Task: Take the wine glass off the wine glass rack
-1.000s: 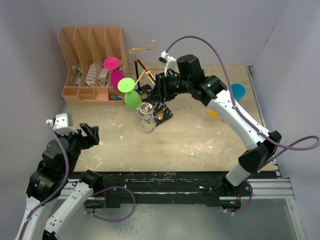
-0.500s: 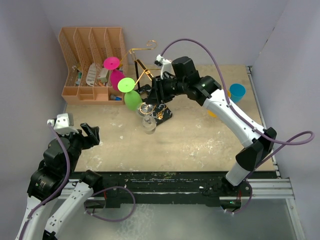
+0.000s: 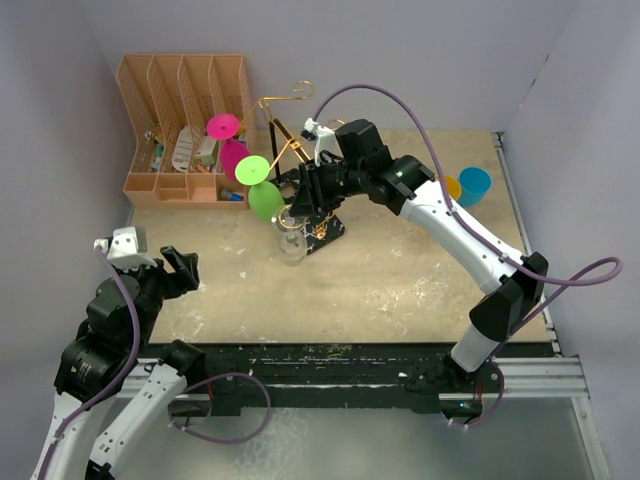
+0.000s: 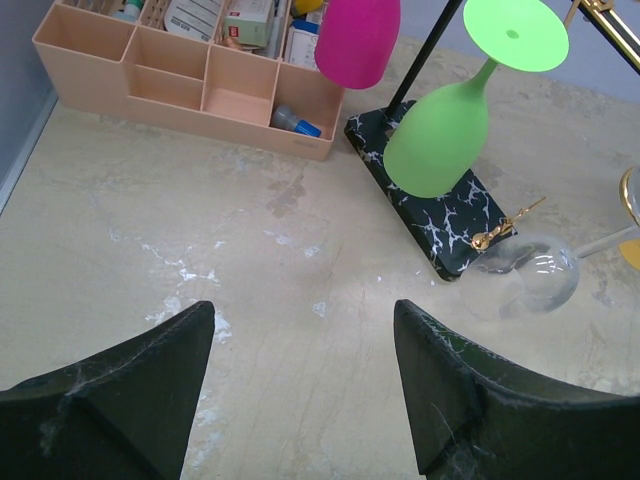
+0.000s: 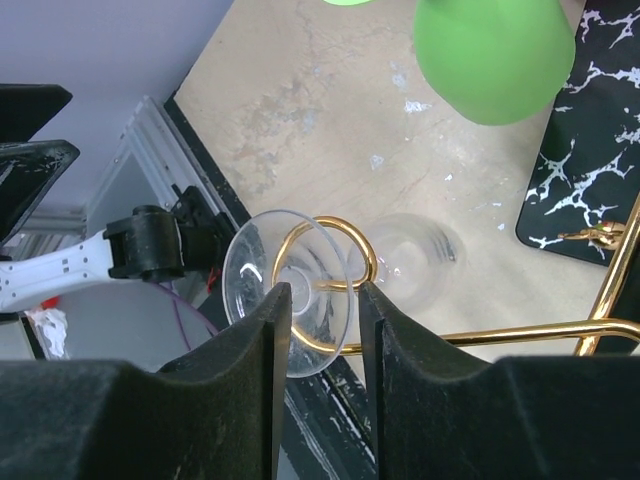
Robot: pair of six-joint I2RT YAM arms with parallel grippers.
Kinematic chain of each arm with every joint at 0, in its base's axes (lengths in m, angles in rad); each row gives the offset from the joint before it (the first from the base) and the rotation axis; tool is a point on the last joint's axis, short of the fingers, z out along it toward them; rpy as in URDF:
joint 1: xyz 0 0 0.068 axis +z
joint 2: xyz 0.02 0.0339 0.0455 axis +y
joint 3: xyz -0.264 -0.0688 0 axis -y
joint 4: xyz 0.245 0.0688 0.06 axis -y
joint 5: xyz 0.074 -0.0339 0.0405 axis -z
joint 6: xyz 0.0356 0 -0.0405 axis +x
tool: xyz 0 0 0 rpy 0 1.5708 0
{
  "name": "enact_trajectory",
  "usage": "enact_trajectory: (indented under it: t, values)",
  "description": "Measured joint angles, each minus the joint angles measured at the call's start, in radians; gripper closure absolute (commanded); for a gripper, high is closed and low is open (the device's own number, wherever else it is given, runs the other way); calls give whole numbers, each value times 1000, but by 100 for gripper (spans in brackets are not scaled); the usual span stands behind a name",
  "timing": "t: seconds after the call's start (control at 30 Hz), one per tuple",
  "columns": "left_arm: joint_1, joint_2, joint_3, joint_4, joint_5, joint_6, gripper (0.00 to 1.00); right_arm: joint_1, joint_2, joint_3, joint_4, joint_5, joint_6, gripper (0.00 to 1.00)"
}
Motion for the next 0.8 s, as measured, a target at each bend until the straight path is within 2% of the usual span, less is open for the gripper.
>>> enact_trajectory:
  t: [0.3, 0.47, 0.63, 0.7, 0.8]
  values:
    - [0, -2, -1, 0, -2, -2, 25, 3, 0, -11, 0, -3, -7, 82]
    - [0, -2, -2, 0, -2, -3, 25, 3, 0, -16, 3, -4, -6, 85]
    - [0, -2, -2, 0, -4, -7, 25, 3, -5, -19, 20, -21, -2, 94]
    - [0, -2, -2, 0, -7, -10, 25, 3, -8, -26, 37, -34, 4, 94]
    - [0, -4, -2, 0, -9, -15, 25, 3, -18, -35, 56, -50, 12, 90]
